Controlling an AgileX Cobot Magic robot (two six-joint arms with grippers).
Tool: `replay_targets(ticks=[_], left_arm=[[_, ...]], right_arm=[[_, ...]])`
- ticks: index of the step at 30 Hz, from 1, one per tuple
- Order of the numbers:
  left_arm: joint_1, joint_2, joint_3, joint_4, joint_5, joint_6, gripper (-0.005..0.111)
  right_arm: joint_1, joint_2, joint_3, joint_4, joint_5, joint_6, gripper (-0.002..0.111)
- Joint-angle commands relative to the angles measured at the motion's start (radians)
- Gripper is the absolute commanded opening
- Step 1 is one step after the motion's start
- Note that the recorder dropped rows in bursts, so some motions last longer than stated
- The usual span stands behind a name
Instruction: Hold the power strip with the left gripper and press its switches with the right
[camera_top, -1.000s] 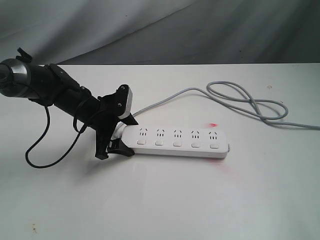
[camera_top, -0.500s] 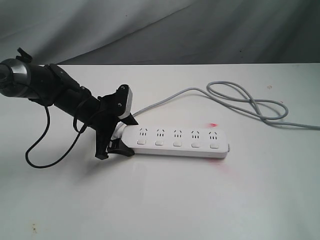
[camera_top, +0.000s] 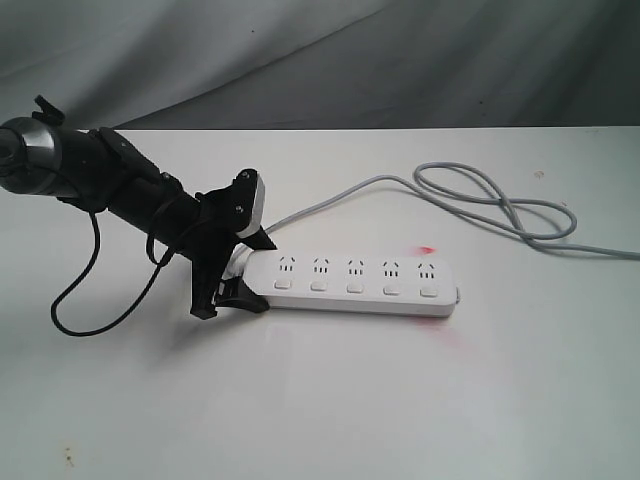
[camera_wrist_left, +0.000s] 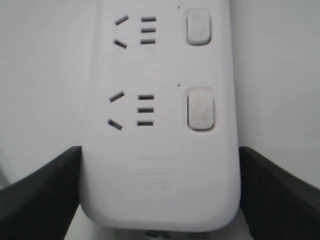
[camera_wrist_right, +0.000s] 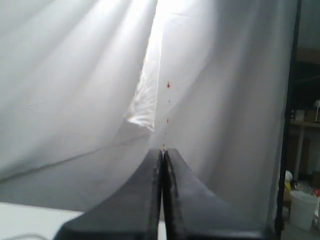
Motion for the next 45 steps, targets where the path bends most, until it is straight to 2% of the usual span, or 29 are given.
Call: replay_targets(ticks=[1,3,6,7,8,12,15,19,24,25,27,30,34,38,41,45], left_arm=[[-0.006,-0.001,-0.002,-0.012,-0.015,0.005,0.0],[-0.006,-0.001,-0.002,-0.012,-0.015,0.005,0.0],[-0.006,-0.001,-0.002,-0.012,-0.015,0.005,0.0],[-0.006,-0.001,-0.002,-0.012,-0.015,0.005,0.0],[-0.006,-0.001,-0.002,-0.012,-0.015,0.005,0.0],[-0.006,-0.001,-0.002,-0.012,-0.015,0.005,0.0],[-0.006,-0.001,-0.002,-0.012,-0.015,0.005,0.0],[-0.006,-0.001,-0.002,-0.012,-0.015,0.005,0.0],[-0.006,-0.001,-0.002,-0.012,-0.015,0.005,0.0],[-0.006,-0.001,-0.002,-0.012,-0.015,0.005,0.0],[-0.006,-0.001,-0.002,-0.012,-0.015,0.005,0.0],[-0.006,-0.001,-0.002,-0.012,-0.015,0.005,0.0],[-0.006,-0.001,-0.002,-0.012,-0.015,0.005,0.0],[-0.006,-0.001,-0.002,-0.012,-0.015,0.005,0.0],[-0.006,-0.001,-0.002,-0.012,-0.015,0.005,0.0],[-0.006,-0.001,-0.002,-0.012,-0.015,0.005,0.0]], right_arm=[[0.002,-0.006,0.003,0.181,-0.268,0.251,0.0],[0.002,-0.006,-0.022,0.262,-0.192,0.246,0.0],[0.002,0.025,-0.119,0.29,0.043,0.188,0.0],[0.002,0.111,-0.199,0.288,0.147,0.154,0.0],[0.002,0.165,-0.233,0.288,0.167,0.141,0.0],[0.002,0.5,-0.564,0.265,0.224,0.088,0.0],[0.002,0.776,-0.891,0.227,0.399,-0.001,0.0],[0.002,1.056,-1.245,0.33,0.697,-0.207,0.0],[0.002,1.389,-1.546,0.666,1.133,-0.655,0.0],[0.002,1.424,-1.562,0.701,1.175,-0.712,0.0],[0.002,1.518,-1.575,0.867,1.301,-1.037,0.0],[0.002,1.59,-1.575,0.965,1.396,-1.207,0.0],[0.024,1.783,-1.575,1.084,1.445,-1.331,0.0],[0.078,1.893,-1.575,1.076,1.445,-1.35,0.001],[0.135,1.963,-1.575,1.033,1.379,-1.363,0.012],[0.21,2.041,-1.575,1.028,1.261,-1.363,0.038]])
